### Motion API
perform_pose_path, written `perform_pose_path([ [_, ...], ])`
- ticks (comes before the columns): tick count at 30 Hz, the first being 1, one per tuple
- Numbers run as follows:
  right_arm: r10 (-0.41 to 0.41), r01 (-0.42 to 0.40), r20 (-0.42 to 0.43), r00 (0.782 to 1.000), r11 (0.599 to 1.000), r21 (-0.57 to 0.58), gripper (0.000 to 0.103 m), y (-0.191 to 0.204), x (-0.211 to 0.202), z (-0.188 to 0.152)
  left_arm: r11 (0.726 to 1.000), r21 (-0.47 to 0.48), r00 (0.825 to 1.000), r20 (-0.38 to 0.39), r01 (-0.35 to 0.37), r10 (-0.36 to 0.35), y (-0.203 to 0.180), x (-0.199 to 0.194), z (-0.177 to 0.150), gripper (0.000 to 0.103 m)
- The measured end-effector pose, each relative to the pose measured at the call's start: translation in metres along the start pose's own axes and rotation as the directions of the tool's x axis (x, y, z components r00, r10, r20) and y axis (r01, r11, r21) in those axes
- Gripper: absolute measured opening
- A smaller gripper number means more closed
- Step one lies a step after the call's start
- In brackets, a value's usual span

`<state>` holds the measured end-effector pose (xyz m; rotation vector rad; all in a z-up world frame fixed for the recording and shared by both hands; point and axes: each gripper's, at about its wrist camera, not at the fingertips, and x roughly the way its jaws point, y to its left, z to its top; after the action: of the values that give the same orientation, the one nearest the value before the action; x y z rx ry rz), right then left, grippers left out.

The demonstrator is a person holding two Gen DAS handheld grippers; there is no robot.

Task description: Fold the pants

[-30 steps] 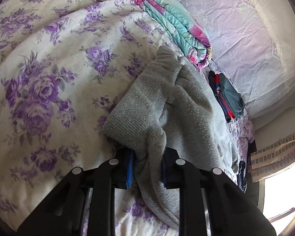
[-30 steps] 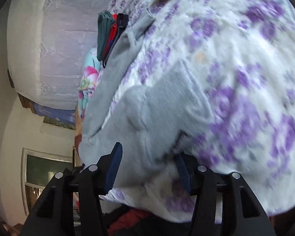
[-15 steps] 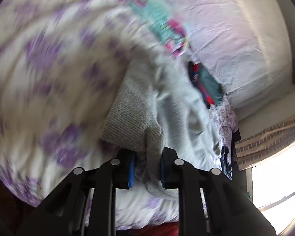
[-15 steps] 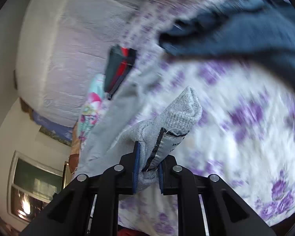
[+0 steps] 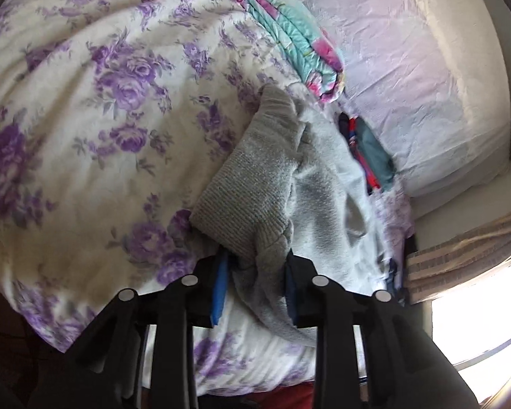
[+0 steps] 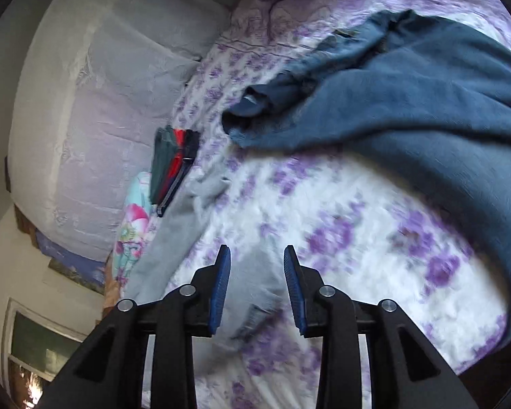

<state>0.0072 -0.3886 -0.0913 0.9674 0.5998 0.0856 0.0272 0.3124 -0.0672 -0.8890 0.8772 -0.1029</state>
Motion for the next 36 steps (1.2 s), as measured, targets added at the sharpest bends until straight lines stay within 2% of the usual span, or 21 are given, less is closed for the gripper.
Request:
perform_pose_path([
  [2,0.037,-0.038,-0.037,0.999,0.999,-0.019,0.044,0.019,0.024,0.007,0.999,0.034,0.999,0.007,-0.036,0.036,-0.004,0.004,0.001,0.027],
  [4,0.036,-0.040,-0.069,0.997,0.997,-0.062,0.049,0.040,0.058,0.018,0.998,0.039,0.999,0.013,-0.045,0.045,-0.003,0.006,0.001,0.028],
  [6,0.017,-0.028,-0.110,0.994,0.995,-0.099,0.049,0.058,0.095,0.031,0.998,0.033,0.999,0.012,-0.047,0.047,-0.002,0.008,0.001,0.029],
  [11,-0.012,0.008,-0.219,0.976,1.000,-0.017,0.053,0.067,0.178,0.058,1.000,0.012,1.000,0.013,-0.017,0.017,0.006,0.009,0.001,0.031],
  [14,-0.023,0.035,-0.243,0.970,0.998,0.045,0.056,0.063,0.211,0.062,1.000,0.010,1.000,0.014,-0.017,0.017,0.006,0.010,0.000,0.031],
  [16,0.004,0.027,-0.280,0.960,0.994,0.106,0.057,0.058,0.234,0.061,1.000,0.013,1.000,0.015,-0.023,0.023,0.005,0.011,0.000,0.032],
  [17,0.008,0.027,-0.303,0.953,0.993,0.111,0.056,0.057,0.243,0.060,1.000,0.013,1.000,0.014,-0.024,0.024,0.005,0.012,0.001,0.032],
  [18,-0.015,0.044,-0.288,0.957,0.995,0.095,0.054,0.058,0.248,0.057,1.000,0.014,1.000,0.013,-0.026,0.025,0.004,0.013,0.001,0.032],
  [20,-0.081,0.082,-0.246,0.966,0.997,-0.009,0.023,0.068,0.249,0.058,0.999,0.019,0.999,0.013,-0.031,0.031,0.002,0.016,0.003,0.033],
  [23,-0.063,0.044,-0.129,0.990,0.989,-0.142,0.018,0.092,0.224,0.069,0.998,0.037,0.999,0.029,-0.044,0.043,-0.005,0.018,0.007,0.033],
  [25,-0.047,0.034,-0.074,0.996,0.984,-0.175,0.018,0.099,0.199,0.077,0.995,0.071,0.997,0.047,-0.066,0.062,-0.015,0.020,0.013,0.032],
  [27,-0.077,0.068,-0.040,0.996,0.978,-0.198,0.018,0.093,0.180,0.088,0.994,0.089,0.997,0.049,-0.066,0.062,-0.021,0.025,0.020,0.032],
  [29,-0.136,0.120,-0.076,0.988,0.976,-0.184,0.019,0.073,0.179,0.092,0.996,0.074,0.999,0.007,-0.051,0.050,-0.018,0.035,0.027,0.034],
  [30,-0.159,0.136,-0.125,0.979,0.975,-0.178,0.019,0.060,0.182,0.090,0.998,0.047,0.999,-0.015,-0.039,0.039,-0.012,0.039,0.030,0.035],
  [32,-0.124,0.102,-0.167,0.978,0.986,-0.133,0.022,0.040,0.176,0.085,1.000,0.018,0.999,-0.032,0.009,-0.008,-0.003,0.037,0.030,0.035],
  [33,-0.104,0.084,-0.157,0.982,0.989,-0.125,0.024,0.036,0.169,0.083,1.000,0.013,0.999,-0.032,0.021,-0.021,-0.002,0.033,0.029,0.035],
  [34,-0.102,0.086,-0.133,0.986,0.989,-0.120,0.028,0.033,0.160,0.082,1.000,0.011,0.999,-0.023,0.028,-0.028,0.001,0.022,0.027,0.035],
  [36,-0.117,0.111,-0.067,0.991,0.990,-0.093,0.044,0.027,0.135,0.085,1.000,0.031,1.000,0.004,0.003,-0.004,-0.001,0.004,0.023,0.045],
])
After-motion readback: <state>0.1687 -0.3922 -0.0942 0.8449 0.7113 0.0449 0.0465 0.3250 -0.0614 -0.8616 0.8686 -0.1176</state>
